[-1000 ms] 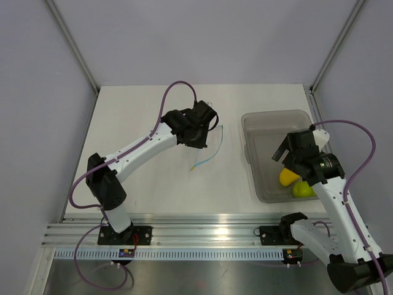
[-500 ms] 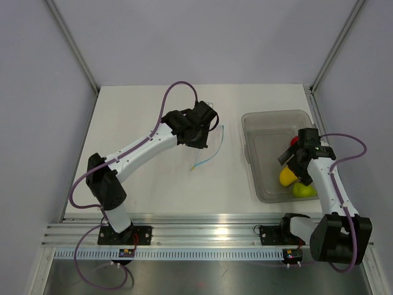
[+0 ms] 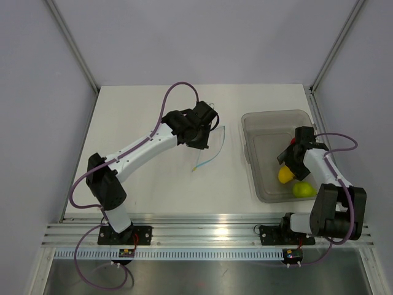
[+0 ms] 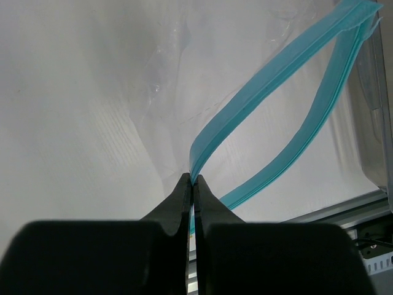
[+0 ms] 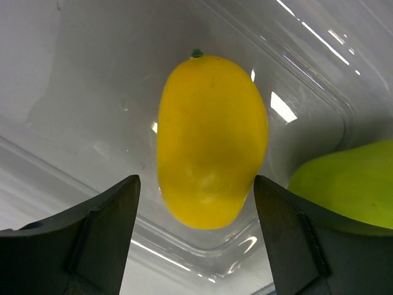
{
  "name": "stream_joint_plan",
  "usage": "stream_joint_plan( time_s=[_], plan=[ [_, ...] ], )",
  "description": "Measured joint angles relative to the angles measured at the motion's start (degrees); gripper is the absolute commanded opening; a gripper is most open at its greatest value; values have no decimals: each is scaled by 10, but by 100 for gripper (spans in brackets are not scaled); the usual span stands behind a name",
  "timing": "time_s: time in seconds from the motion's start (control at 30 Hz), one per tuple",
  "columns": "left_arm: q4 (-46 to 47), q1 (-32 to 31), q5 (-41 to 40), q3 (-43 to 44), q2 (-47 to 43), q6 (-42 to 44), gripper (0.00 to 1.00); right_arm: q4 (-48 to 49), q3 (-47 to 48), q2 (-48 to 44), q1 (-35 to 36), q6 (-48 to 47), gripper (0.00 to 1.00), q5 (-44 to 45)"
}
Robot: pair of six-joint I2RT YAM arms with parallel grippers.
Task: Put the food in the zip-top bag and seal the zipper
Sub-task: Pick up the fake fruit from the bin.
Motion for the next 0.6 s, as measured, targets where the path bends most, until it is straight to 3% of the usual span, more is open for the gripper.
stream_joint_plan(
  time_s=[0.13,0.23,0.3,0.6],
  plan=[
    [1,-4,6,0,0,0,0,25,-12,25,-1,-3,65,0],
    [1,-7,10,0,0,0,0,31,-15,20,-1,-9,47,0],
    [2,-7,14,0,0,0,0,31,-18,9,-1,-11,42,-2],
    [-3,-10,66,13,4,7,0,0,-9,-165,-3,-30,32,-70]
  ],
)
